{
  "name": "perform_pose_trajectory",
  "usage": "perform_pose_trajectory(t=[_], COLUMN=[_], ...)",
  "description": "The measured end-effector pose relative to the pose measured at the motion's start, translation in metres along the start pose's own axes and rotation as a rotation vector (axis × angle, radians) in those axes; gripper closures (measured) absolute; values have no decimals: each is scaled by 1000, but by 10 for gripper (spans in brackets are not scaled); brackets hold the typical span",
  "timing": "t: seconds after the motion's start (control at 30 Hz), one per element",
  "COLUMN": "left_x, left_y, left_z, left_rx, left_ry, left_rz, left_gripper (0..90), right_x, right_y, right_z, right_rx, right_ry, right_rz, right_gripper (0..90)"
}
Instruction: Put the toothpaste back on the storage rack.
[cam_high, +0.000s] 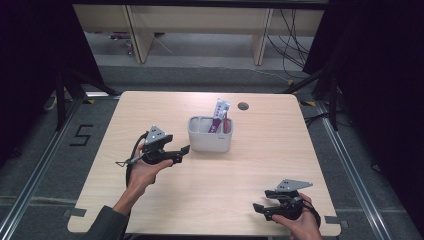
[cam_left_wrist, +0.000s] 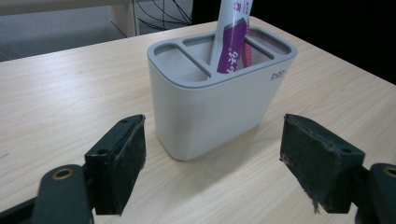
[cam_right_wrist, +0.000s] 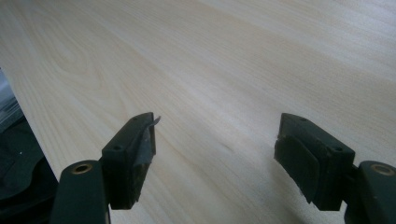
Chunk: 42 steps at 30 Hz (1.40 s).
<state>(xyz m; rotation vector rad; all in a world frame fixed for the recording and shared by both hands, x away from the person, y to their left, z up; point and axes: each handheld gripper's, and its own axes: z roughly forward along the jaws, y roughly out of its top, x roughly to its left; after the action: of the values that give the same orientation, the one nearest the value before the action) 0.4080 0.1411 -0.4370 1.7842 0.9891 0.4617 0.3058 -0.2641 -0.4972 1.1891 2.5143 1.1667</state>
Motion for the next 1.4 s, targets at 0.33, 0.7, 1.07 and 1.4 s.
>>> perform_pose_trajectory(t=[0.33,0.7,1.07,1.4], left_x=[-3,-10,-13,-16], left_y=[-10,-21,-32,-45], left_z=[-3,-4,-11,-17], left_rx=[10,24,41,69], left_ry=[-4,-26,-37,-49], left_rz=[11,31,41,61], left_gripper=[220,220,219,217], right_x=[0,2,0,0], right_y=[0,0,0,0], right_z=[0,1,0,0], right_rx=[0,4,-1,-4], right_ry=[1,20,20,21], right_rz=[0,26,24,24], right_gripper=[294,294,294,294])
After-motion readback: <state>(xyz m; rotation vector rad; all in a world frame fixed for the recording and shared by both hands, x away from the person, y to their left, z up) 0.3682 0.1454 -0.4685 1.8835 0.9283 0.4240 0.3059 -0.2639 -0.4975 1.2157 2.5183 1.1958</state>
